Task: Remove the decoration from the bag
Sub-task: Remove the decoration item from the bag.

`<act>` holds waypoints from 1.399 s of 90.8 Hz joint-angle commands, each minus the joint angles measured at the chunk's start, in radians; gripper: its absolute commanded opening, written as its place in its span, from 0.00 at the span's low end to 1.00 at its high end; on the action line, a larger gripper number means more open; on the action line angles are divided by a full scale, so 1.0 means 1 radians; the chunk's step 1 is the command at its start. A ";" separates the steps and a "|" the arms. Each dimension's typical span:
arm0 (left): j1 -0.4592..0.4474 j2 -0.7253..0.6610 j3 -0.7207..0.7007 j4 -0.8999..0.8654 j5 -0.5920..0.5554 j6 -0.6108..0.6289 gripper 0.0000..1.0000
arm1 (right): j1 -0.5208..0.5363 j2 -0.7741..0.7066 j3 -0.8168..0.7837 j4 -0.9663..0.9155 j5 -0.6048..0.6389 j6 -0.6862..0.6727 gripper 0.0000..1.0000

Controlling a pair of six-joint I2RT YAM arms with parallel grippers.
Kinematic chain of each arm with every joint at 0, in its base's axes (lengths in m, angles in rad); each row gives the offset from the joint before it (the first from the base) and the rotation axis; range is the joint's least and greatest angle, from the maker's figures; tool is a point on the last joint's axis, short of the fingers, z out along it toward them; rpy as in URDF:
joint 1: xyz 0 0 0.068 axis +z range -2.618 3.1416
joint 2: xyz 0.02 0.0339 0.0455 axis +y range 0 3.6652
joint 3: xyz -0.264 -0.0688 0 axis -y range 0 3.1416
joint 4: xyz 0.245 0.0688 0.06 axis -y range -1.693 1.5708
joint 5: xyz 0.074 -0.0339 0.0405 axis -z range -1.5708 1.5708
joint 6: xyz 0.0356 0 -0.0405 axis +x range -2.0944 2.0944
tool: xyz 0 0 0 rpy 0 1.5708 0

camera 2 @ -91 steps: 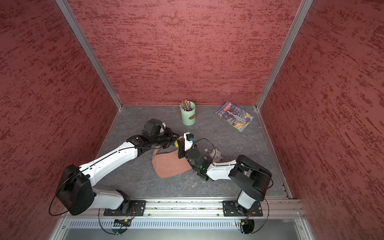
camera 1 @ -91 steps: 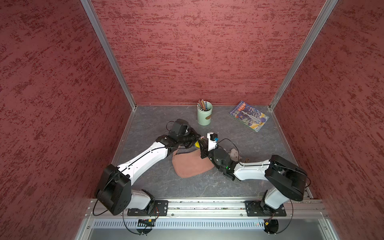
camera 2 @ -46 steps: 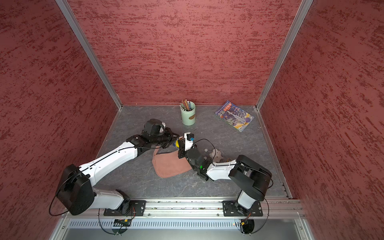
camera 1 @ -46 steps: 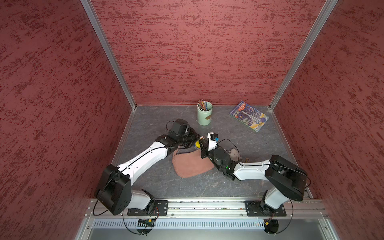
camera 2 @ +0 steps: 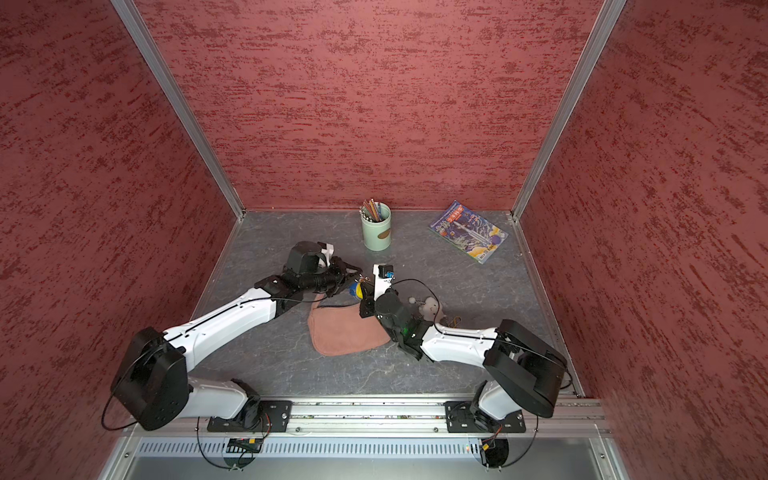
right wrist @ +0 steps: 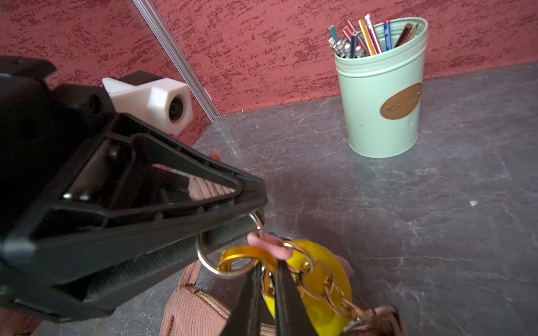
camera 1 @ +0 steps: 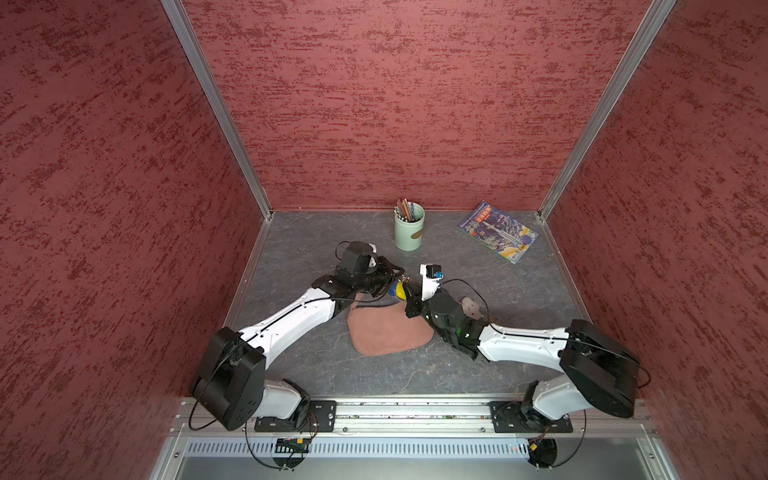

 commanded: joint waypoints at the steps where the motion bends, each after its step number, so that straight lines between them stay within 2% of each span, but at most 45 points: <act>1: 0.005 -0.012 -0.028 0.145 0.012 0.038 0.17 | 0.005 -0.025 0.056 -0.107 0.001 0.032 0.11; 25: 0.003 -0.019 -0.059 0.200 0.015 0.073 0.14 | 0.003 -0.075 0.093 -0.190 0.014 0.081 0.11; 57: -0.025 -0.029 -0.100 0.307 -0.025 0.116 0.14 | -0.008 -0.120 0.197 -0.400 0.043 0.172 0.10; 77: -0.020 -0.022 -0.137 0.367 -0.096 0.132 0.14 | -0.008 -0.142 0.216 -0.422 -0.002 0.218 0.10; 105: -0.022 -0.018 -0.151 0.418 -0.175 0.254 0.16 | -0.010 -0.156 0.203 -0.419 -0.029 0.244 0.10; 127: -0.010 0.005 -0.153 0.418 -0.180 0.292 0.16 | -0.035 -0.181 0.195 -0.415 -0.042 0.247 0.09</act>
